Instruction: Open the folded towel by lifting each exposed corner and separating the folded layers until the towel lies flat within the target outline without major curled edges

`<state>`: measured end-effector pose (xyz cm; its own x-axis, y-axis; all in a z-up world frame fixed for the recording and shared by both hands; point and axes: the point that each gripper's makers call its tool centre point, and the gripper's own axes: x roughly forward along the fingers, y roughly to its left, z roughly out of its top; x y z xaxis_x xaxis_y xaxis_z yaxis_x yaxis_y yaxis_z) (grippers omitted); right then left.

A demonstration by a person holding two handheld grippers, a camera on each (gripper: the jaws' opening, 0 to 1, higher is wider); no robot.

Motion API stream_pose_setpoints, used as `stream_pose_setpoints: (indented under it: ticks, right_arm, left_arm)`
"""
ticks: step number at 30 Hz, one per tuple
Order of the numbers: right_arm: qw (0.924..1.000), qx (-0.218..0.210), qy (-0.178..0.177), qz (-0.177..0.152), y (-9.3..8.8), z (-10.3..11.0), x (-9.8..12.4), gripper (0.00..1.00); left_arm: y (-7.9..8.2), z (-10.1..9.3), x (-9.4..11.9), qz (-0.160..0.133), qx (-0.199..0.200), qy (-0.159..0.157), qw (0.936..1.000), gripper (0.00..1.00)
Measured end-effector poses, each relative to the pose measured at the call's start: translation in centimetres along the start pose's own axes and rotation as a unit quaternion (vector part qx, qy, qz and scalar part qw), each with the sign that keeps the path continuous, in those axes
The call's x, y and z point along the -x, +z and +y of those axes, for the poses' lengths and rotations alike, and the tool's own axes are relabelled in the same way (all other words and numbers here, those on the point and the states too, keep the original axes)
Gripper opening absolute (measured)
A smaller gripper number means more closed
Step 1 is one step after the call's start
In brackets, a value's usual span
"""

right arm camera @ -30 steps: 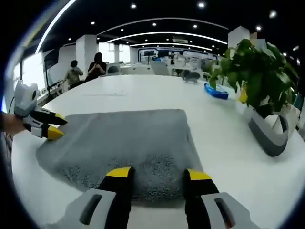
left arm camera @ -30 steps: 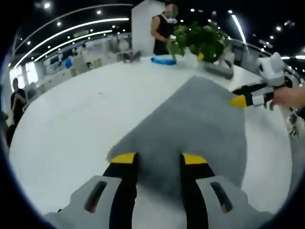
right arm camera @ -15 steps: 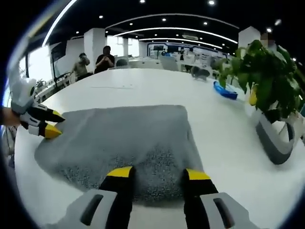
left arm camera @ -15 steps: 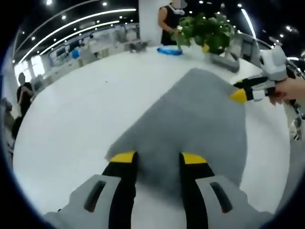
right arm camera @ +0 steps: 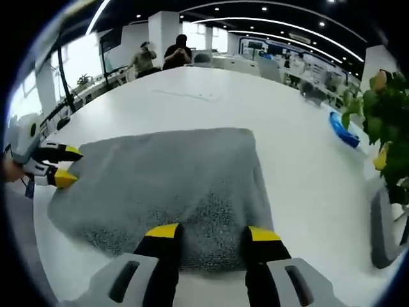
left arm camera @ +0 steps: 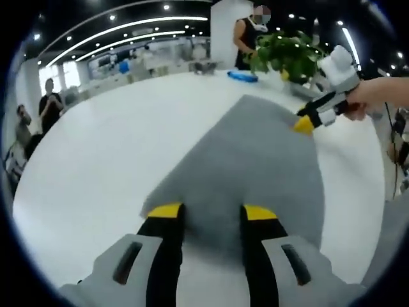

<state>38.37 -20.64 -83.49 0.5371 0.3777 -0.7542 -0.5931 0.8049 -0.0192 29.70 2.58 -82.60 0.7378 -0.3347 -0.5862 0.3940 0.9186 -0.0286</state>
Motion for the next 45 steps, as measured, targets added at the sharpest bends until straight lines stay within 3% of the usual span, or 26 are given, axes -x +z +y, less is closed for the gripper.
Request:
stream_pose_setpoints:
  ticks: [7, 17, 25, 40, 45]
  right_arm:
    - [0.9987, 0.034, 0.022, 0.031, 1.0, 1.6, -0.4, 0.36]
    - [0.9933, 0.076, 0.045, 0.074, 2.3, 2.0, -1.8, 0.33]
    - [0.9868, 0.120, 0.062, 0.088, 4.9, 2.2, -4.4, 0.30]
    - [0.9687, 0.213, 0.081, 0.099, 8.8, 4.8, -7.5, 0.26]
    - [0.9585, 0.253, 0.084, 0.101, 10.8, 5.3, -9.3, 0.26]
  left_arm:
    - [-0.8, 0.0, 1.1, -0.016, 0.017, 0.014, 0.9996, 0.34]
    - [-1.4, 0.0, 1.9, -0.045, 0.037, 0.032, 0.9978, 0.33]
    - [-2.1, -0.3, 2.8, -0.024, 0.047, 0.033, 0.9981, 0.34]
    - [-3.0, -0.8, 3.8, -0.001, 0.055, 0.036, 0.9978, 0.34]
    - [-3.3, -1.3, 4.1, 0.001, 0.059, 0.034, 0.9977, 0.35]
